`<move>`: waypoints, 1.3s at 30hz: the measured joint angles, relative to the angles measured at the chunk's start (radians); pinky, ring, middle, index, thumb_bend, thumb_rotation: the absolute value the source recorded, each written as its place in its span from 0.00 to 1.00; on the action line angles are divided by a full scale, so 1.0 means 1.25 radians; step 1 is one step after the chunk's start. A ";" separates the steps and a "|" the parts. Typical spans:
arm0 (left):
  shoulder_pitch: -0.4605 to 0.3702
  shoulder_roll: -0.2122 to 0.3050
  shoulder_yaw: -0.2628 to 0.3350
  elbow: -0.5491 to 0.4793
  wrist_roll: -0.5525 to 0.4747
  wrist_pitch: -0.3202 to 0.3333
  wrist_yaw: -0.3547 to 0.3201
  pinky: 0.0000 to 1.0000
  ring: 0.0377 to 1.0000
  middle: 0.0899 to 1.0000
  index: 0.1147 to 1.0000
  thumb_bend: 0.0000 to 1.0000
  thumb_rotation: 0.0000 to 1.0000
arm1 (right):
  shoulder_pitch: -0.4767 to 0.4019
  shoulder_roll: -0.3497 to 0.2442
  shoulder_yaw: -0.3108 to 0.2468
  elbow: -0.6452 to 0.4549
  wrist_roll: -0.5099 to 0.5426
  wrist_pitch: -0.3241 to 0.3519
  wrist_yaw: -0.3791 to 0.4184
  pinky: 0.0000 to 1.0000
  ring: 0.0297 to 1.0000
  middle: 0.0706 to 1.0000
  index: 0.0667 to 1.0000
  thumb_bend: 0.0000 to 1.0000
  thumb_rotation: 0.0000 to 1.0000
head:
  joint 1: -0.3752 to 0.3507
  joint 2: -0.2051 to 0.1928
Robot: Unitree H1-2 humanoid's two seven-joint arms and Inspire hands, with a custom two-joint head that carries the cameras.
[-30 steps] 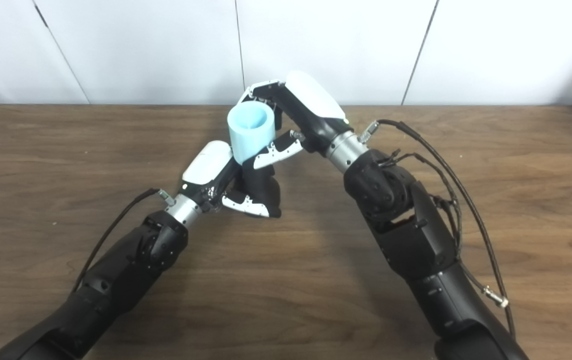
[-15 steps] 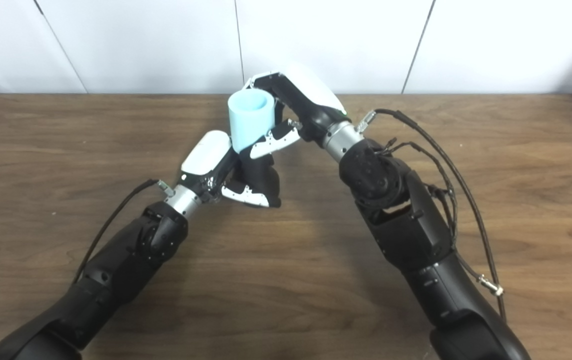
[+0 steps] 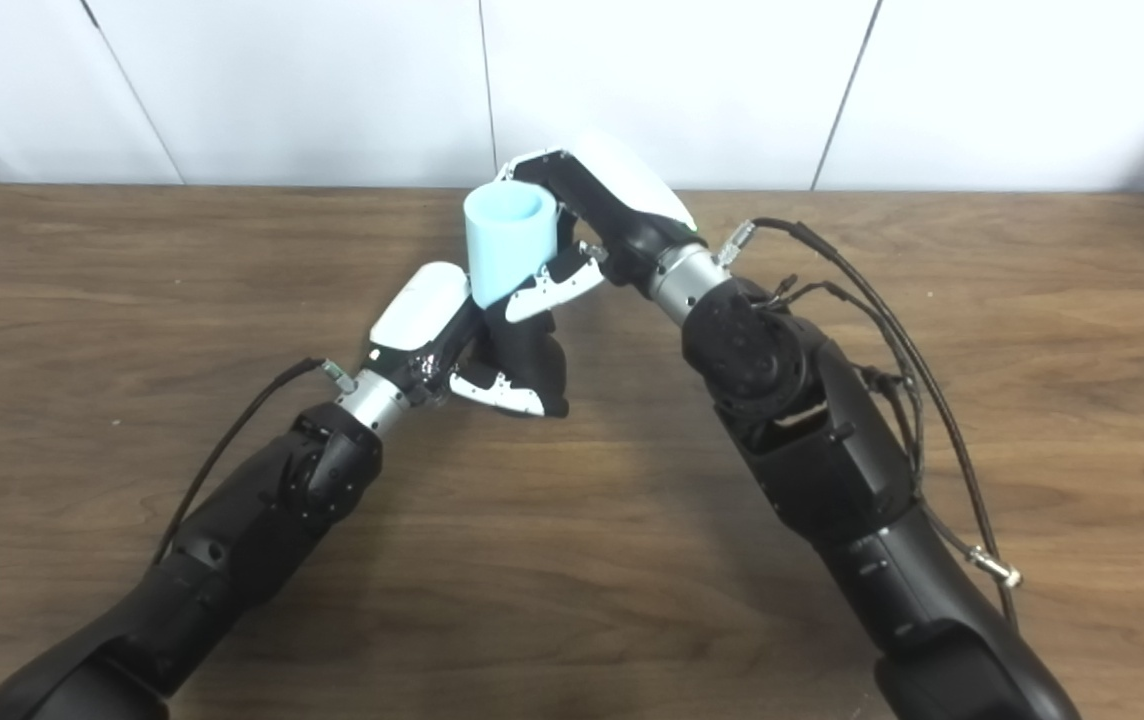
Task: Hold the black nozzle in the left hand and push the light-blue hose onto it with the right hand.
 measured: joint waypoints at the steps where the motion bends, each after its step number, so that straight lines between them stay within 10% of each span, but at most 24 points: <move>1: 0.001 0.000 0.000 -0.003 0.000 0.000 -0.001 0.30 0.38 0.43 0.45 0.50 0.00 | 0.001 -0.005 0.004 0.000 -0.005 -0.023 -0.007 0.30 0.37 0.43 0.48 0.52 0.00 | 0.000 0.000; 17: 0.012 -0.007 -0.003 -0.021 0.000 -0.002 -0.018 0.31 0.38 0.44 0.45 0.50 0.00 | 0.022 -0.069 0.042 0.017 -0.082 -0.248 -0.069 0.31 0.38 0.45 0.48 0.52 0.00 | -0.004 0.004; 34: 0.012 -0.008 -0.002 -0.021 0.000 -0.003 -0.021 0.30 0.37 0.43 0.46 0.50 0.00 | 0.028 -0.060 0.033 0.024 -0.084 -0.245 -0.075 0.31 0.37 0.43 0.49 0.52 0.00 | -0.001 0.004; 39: 0.013 -0.007 -0.002 -0.020 0.000 -0.003 -0.022 0.30 0.37 0.43 0.46 0.50 0.00 | 0.049 -0.023 0.003 0.005 -0.063 -0.141 -0.051 0.32 0.38 0.43 0.49 0.52 0.00 | -0.004 0.005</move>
